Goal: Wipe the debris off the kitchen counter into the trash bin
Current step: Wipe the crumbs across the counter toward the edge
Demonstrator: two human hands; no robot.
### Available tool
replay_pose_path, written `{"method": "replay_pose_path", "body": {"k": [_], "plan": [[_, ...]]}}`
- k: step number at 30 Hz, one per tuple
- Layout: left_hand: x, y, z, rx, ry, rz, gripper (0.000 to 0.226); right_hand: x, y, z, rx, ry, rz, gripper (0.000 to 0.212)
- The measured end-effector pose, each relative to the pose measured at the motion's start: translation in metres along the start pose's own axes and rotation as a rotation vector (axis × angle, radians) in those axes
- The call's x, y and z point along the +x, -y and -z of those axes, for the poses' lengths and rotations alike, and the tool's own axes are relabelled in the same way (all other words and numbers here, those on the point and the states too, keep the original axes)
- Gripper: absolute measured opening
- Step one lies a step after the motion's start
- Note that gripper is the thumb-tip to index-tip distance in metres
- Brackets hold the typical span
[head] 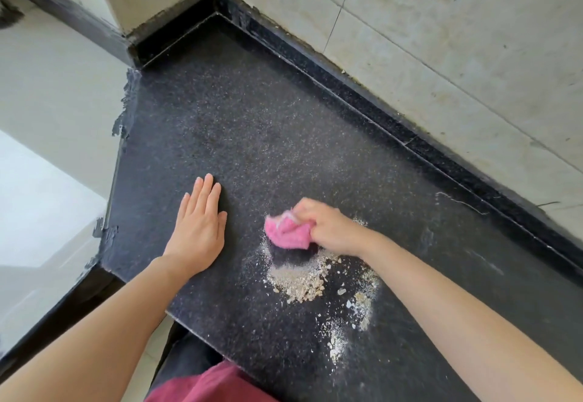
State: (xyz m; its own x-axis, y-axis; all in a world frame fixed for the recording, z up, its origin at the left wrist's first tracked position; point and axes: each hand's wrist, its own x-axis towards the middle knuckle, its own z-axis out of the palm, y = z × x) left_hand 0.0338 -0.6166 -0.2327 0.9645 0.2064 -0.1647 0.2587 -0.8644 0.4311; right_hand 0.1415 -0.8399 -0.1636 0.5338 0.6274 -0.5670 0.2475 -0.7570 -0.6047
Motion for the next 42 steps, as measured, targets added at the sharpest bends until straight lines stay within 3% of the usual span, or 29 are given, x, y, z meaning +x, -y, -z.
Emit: {"method": "replay_pose_path", "body": {"k": [4, 8, 13, 17, 21, 23, 26, 30, 32, 33, 35, 37, 40, 42], "plan": [[0.002, 0.003, 0.004, -0.044, 0.06, 0.004, 0.057, 0.053, 0.022, 0.014, -0.148, -0.146, -0.035, 0.057], [0.004, 0.005, 0.009, -0.102, 0.091, -0.005, 0.058, 0.069, 0.034, -0.011, -0.269, -0.168, 0.026, 0.049], [0.003, 0.005, 0.01, -0.071, 0.117, 0.006, 0.059, 0.013, 0.032, -0.051, -0.337, 0.011, 0.205, 0.047], [0.0, 0.0, 0.008, -0.04, 0.138, 0.035, 0.061, -0.028, 0.013, -0.058, -0.207, 0.162, 0.091, 0.052], [-0.018, -0.016, -0.005, 0.027, 0.165, 0.047, 0.068, -0.047, -0.01, -0.017, 0.216, -0.127, -0.083, 0.056], [-0.028, -0.022, -0.011, 0.091, 0.181, 0.022, 0.068, -0.057, -0.017, 0.013, 0.343, -0.276, -0.165, 0.046], [-0.031, -0.024, -0.014, 0.148, 0.196, 0.015, 0.069, -0.059, -0.061, 0.043, 0.35, -0.536, -0.325, 0.019], [-0.028, -0.024, -0.015, 0.174, 0.228, 0.018, 0.069, -0.031, -0.183, 0.03, 0.358, -0.695, -0.658, 0.041], [-0.027, -0.024, -0.016, 0.196, 0.247, 0.022, 0.069, -0.035, -0.134, 0.011, 0.309, -0.744, -0.67, 0.025], [-0.027, -0.024, -0.016, 0.203, 0.255, 0.028, 0.069, -0.039, -0.099, 0.001, 0.256, -0.723, -0.635, 0.018], [-0.027, -0.026, -0.015, 0.198, 0.268, 0.037, 0.069, -0.044, -0.06, -0.024, 0.161, -0.623, -0.518, 0.038], [-0.027, -0.029, -0.012, 0.195, 0.287, 0.045, 0.07, -0.051, -0.043, -0.044, 0.141, -0.542, -0.387, 0.044], [-0.026, -0.031, -0.008, 0.196, 0.334, 0.055, 0.071, -0.063, -0.031, -0.062, 0.26, -0.347, -0.309, 0.037], [-0.026, -0.031, -0.007, 0.195, 0.365, 0.067, 0.072, -0.074, -0.019, -0.058, 0.403, -0.4, -0.31, 0.023]]}}
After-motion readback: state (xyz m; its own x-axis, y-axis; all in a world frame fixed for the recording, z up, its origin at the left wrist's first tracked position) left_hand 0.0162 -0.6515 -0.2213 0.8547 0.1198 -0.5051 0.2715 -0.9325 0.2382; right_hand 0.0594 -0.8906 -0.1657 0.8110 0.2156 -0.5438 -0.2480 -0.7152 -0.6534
